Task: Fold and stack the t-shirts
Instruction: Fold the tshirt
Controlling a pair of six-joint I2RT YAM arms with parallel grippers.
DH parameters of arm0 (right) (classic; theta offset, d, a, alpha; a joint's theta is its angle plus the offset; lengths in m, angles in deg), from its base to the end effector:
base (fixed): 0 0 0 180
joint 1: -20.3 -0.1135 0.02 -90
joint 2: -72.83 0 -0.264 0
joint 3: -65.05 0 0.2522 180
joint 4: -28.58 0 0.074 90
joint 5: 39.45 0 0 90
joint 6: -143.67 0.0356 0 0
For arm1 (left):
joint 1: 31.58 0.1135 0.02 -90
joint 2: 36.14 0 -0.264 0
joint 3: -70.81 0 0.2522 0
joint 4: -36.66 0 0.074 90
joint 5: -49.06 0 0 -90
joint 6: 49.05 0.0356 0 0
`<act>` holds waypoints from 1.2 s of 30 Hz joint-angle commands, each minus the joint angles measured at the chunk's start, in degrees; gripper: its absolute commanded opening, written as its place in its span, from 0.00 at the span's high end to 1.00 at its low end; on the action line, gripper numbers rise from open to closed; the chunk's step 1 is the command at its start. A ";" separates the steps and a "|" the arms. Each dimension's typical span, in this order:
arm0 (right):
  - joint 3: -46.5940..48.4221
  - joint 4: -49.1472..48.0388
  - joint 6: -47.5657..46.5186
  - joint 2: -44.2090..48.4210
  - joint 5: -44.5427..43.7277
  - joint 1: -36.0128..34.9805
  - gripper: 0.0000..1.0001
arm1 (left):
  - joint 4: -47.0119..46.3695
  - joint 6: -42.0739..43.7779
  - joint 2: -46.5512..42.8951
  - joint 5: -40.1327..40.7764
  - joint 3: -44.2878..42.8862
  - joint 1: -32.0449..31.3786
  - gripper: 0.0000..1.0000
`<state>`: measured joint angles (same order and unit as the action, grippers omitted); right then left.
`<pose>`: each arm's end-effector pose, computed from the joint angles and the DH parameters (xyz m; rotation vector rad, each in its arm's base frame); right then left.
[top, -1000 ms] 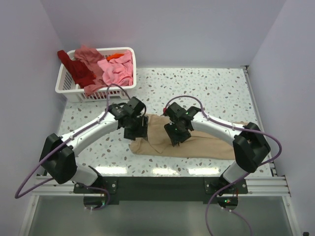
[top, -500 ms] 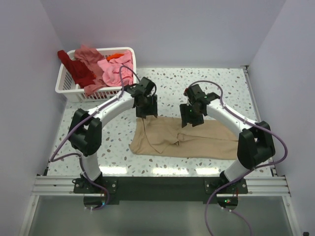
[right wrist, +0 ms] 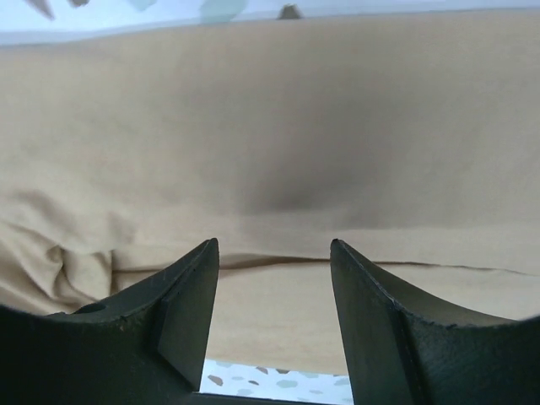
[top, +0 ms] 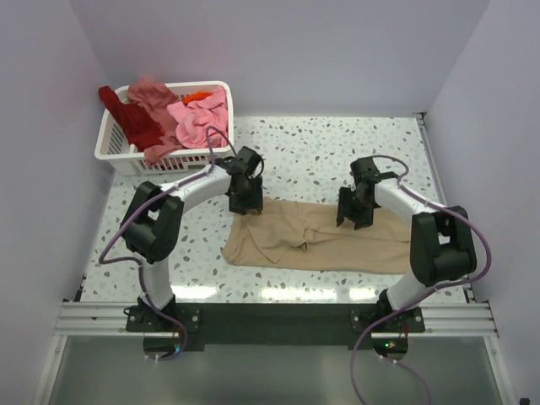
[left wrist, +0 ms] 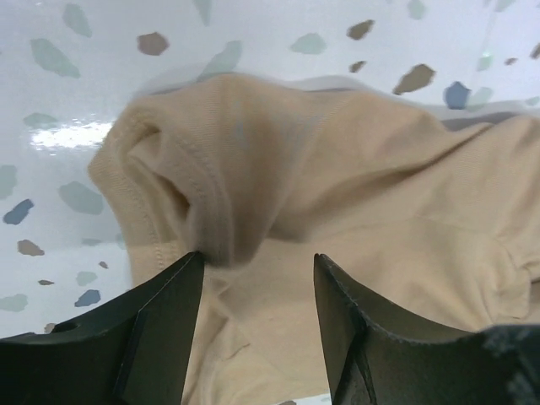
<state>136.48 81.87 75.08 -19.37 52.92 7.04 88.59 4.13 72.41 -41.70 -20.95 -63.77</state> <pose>0.2878 0.0693 0.1825 0.1965 2.8763 0.1772 0.3257 -0.2056 0.1888 -0.1106 2.8238 -0.3162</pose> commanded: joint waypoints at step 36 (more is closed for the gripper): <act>9.48 0.19 -4.36 -2.99 -0.61 3.96 0.41 | -0.12 8.17 -9.67 8.68 -0.41 -4.79 0.39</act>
<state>142.53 80.56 72.15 -27.31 53.03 14.87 87.10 10.29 68.98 -32.03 -19.48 -62.46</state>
